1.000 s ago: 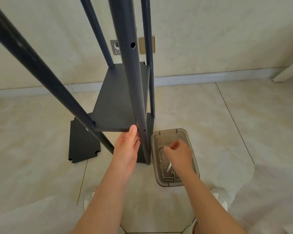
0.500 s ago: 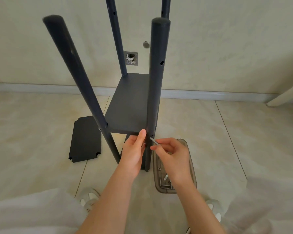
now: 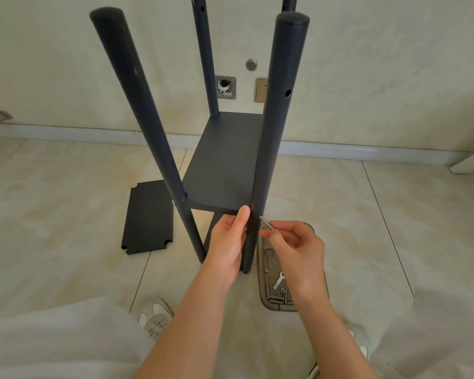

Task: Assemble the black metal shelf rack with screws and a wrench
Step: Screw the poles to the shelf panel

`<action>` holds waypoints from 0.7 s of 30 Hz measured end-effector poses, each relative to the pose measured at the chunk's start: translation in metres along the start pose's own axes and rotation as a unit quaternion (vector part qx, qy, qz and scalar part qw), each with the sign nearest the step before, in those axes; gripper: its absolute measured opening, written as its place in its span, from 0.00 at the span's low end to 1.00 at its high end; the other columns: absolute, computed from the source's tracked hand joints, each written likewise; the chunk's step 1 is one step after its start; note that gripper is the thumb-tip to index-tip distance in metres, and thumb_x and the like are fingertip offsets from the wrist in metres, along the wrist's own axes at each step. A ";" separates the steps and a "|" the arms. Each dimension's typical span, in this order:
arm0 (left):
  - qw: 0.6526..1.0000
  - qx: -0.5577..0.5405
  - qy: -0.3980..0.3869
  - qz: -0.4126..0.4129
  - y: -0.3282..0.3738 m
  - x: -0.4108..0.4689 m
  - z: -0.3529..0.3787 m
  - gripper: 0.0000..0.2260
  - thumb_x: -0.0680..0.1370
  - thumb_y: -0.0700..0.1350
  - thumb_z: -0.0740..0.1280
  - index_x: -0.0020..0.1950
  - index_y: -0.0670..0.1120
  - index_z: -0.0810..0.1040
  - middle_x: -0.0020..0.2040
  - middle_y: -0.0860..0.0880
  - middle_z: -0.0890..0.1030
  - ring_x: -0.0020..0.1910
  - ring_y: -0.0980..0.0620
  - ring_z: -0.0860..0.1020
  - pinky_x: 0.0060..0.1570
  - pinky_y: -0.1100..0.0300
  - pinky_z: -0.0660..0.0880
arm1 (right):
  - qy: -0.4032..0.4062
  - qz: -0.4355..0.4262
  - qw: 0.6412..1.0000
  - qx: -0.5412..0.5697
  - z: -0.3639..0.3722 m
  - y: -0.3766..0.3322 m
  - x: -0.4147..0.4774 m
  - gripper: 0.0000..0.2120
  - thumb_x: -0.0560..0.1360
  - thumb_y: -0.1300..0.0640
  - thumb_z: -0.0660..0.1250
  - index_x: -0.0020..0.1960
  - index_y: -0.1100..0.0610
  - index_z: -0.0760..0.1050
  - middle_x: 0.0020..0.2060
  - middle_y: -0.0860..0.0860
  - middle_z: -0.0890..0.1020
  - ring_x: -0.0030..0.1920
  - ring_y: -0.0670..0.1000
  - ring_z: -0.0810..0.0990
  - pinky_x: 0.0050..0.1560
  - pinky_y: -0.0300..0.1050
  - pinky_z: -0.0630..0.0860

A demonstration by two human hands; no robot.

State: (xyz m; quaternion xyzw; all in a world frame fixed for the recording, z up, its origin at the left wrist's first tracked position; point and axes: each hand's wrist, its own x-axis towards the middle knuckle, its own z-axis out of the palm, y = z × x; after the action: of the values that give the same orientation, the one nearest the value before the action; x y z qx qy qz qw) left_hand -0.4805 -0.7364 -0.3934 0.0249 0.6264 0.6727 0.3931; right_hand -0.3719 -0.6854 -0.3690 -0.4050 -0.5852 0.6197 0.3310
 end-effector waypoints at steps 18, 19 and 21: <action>1.000 -0.011 -0.020 0.012 -0.001 0.001 -0.001 0.14 0.81 0.54 0.64 0.59 0.46 0.80 0.52 0.51 0.86 0.53 0.56 0.83 0.44 0.68 0.77 | -0.038 -0.018 0.999 0.005 0.008 0.014 0.013 0.07 0.77 0.63 0.69 0.49 0.51 0.80 0.40 0.44 0.87 0.47 0.42 0.85 0.49 0.33 0.79; 1.000 -0.012 -0.022 0.011 -0.001 0.001 -0.001 0.14 0.81 0.54 0.64 0.59 0.46 0.80 0.52 0.51 0.86 0.52 0.56 0.84 0.42 0.70 0.77 | -0.040 -0.020 0.999 0.004 0.009 0.014 0.014 0.07 0.77 0.63 0.69 0.49 0.51 0.80 0.41 0.44 0.87 0.48 0.41 0.85 0.50 0.33 0.79; 1.000 -0.013 -0.023 0.011 -0.001 0.001 -0.001 0.15 0.81 0.55 0.64 0.59 0.46 0.79 0.52 0.50 0.86 0.52 0.56 0.84 0.41 0.70 0.77 | -0.043 -0.021 0.999 0.002 0.009 0.016 0.015 0.06 0.77 0.62 0.69 0.50 0.52 0.79 0.41 0.43 0.87 0.48 0.41 0.85 0.51 0.33 0.79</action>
State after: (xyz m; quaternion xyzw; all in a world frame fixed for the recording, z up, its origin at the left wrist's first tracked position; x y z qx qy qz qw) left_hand -0.4812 -0.7370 -0.3954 0.0421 0.6081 0.6841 0.4006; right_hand -0.3861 -0.6775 -0.3863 -0.3649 -0.6060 0.6306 0.3193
